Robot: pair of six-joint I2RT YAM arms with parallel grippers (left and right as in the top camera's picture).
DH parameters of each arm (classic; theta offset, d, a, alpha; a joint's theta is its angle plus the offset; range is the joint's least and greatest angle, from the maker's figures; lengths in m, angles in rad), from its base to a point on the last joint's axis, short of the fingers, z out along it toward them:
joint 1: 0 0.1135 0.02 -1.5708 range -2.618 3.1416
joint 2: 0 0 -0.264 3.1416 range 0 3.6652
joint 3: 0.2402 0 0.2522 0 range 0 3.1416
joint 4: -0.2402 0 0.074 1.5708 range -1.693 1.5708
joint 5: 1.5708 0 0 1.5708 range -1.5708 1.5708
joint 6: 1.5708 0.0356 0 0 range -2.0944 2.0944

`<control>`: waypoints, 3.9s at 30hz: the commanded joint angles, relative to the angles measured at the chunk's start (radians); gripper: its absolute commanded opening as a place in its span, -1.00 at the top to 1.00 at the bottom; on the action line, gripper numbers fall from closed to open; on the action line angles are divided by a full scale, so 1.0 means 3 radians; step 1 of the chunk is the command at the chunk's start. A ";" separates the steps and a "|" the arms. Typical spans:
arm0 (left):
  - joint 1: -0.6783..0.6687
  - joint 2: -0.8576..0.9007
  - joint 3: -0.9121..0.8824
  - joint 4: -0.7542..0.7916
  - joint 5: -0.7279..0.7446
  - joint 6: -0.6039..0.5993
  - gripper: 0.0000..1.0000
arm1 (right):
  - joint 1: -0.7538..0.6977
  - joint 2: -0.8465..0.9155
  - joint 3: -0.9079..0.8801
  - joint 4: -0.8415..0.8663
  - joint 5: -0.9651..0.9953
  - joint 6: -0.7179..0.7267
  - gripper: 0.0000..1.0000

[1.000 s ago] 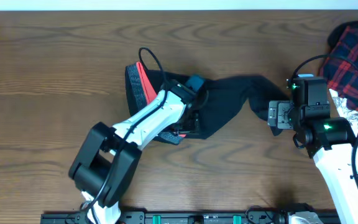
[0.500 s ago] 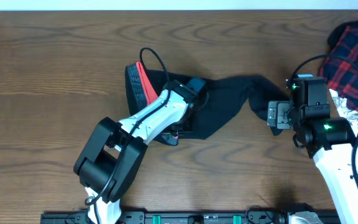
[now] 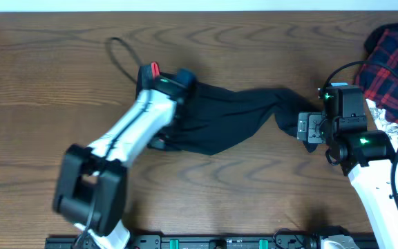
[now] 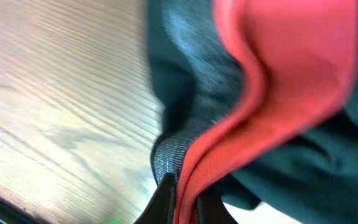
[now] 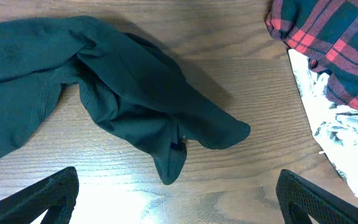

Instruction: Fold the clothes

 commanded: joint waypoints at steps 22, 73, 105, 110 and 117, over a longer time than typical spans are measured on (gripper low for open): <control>0.1329 -0.0107 -0.0013 -0.0248 -0.0139 -0.0206 0.88 | -0.0010 -0.0022 0.0023 -0.0027 0.0003 0.0042 -0.99; 0.0441 0.0181 -0.0025 0.0150 0.0164 0.0610 0.52 | 0.0003 0.0553 -0.0005 0.0047 -0.0998 -0.0060 -0.73; 0.0450 0.0762 -0.0025 0.0441 0.0200 0.0732 0.41 | 0.0009 0.1943 -0.0023 0.0716 -0.0996 -0.0086 0.60; 0.0450 0.0762 -0.0025 0.0502 0.0198 0.0734 0.17 | 0.0008 0.2216 -0.0023 0.0848 -0.0984 -0.0085 0.63; 0.0553 0.0762 -0.0025 0.0652 0.0146 0.0734 0.13 | 0.0005 0.2276 -0.0023 0.0852 -0.0971 -0.0085 0.69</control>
